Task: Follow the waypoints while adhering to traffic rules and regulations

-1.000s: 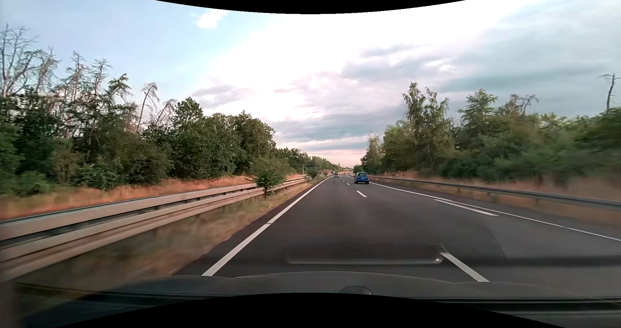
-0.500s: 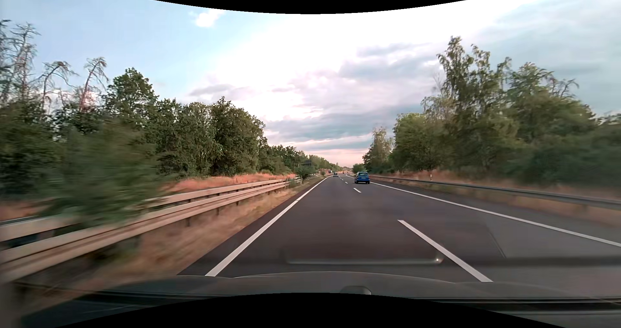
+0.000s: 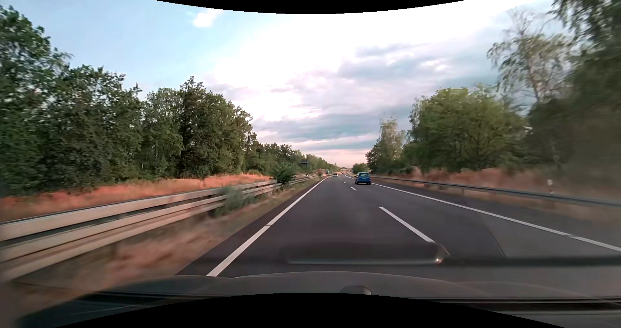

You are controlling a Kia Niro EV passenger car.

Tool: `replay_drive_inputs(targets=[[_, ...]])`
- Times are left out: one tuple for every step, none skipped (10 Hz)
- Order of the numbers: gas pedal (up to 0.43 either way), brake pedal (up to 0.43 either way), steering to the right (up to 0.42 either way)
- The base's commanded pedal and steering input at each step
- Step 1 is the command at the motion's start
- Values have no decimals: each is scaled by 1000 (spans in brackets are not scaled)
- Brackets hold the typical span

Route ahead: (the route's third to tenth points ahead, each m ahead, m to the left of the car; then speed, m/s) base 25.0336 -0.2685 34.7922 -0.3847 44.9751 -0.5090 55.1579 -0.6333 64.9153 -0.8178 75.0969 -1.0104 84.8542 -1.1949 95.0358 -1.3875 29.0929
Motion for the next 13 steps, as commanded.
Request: replay_drive_inputs(targets=[[130, 0, 0], [150, 0, 0], [157, 0, 0], [169, 0, 0], [169, 0, 0], [189, 0, 0], [197, 0, 0], [209, 0, 0], [220, 0, -1], [228, 0, -1], [240, 0, -1], [260, 0, -1], [280, 0, -1]])
